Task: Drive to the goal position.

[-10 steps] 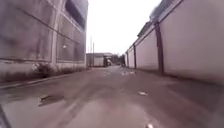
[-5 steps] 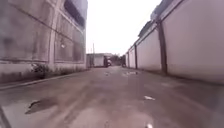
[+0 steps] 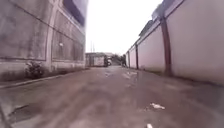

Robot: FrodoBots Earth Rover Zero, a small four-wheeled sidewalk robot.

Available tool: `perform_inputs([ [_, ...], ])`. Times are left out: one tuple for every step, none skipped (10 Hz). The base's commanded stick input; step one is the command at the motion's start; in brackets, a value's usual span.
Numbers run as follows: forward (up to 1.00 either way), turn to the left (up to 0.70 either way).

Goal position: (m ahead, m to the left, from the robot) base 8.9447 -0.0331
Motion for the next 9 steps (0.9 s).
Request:
perform_inputs([
  [0.70, 0.00],
  [0.70, -0.13],
  [0.70, -0.35],
  [0.70, -0.35],
  [0.70, -0.30],
  [0.70, -0.20],
  [0.70, -0.09],
  [0.70, 0.00],
  [0.70, 0.00],
])
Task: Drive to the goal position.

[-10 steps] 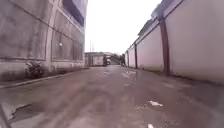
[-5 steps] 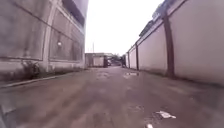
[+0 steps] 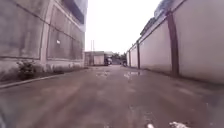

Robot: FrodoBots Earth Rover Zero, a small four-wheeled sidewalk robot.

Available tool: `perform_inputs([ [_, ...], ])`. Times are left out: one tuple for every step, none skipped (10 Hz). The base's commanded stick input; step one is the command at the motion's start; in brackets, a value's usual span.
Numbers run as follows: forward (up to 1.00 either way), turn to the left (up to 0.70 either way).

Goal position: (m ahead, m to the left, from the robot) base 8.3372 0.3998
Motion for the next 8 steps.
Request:
perform_inputs([
  [0.70, 0.00],
  [0.70, 0.00],
  [0.70, -0.22],
  [0.70, -0.35],
  [0.70, -0.35],
  [0.70, 0.00],
  [0.70, 0.00],
  [0.70, 0.00],
])
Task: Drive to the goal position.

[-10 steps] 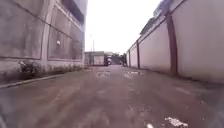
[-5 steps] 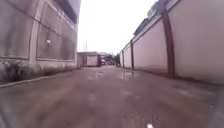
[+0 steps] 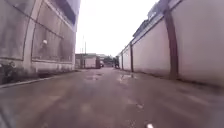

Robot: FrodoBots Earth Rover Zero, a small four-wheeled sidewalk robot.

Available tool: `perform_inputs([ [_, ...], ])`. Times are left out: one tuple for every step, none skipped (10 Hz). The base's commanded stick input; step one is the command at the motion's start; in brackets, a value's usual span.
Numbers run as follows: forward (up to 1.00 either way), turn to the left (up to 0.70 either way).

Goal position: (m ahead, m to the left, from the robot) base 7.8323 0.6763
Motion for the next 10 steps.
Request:
perform_inputs([
  [0.70, 0.00],
  [0.70, 0.00],
  [0.70, 0.00],
  [0.70, 0.00],
  [0.70, 0.00],
  [0.70, 0.00],
  [0.70, 0.00],
  [0.70, 0.00],
  [0.70, 0.00],
  [0.70, 0.00],
])
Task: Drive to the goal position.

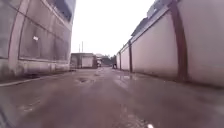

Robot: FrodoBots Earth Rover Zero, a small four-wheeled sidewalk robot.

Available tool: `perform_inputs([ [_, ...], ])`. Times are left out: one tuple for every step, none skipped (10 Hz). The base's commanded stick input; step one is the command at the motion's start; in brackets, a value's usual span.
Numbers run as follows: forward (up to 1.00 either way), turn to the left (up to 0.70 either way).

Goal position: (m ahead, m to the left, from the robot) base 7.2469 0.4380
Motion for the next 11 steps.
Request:
perform_inputs([
  [0.70, 0.00],
  [0.70, 0.00],
  [0.70, 0.00],
  [0.70, 0.00],
  [0.70, 0.20],
  [0.70, 0.32],
  [0.70, 0.23],
  [0.70, 0.14],
  [0.70, 0.06],
  [0.70, 0.00],
  [0.70, 0.00],
])
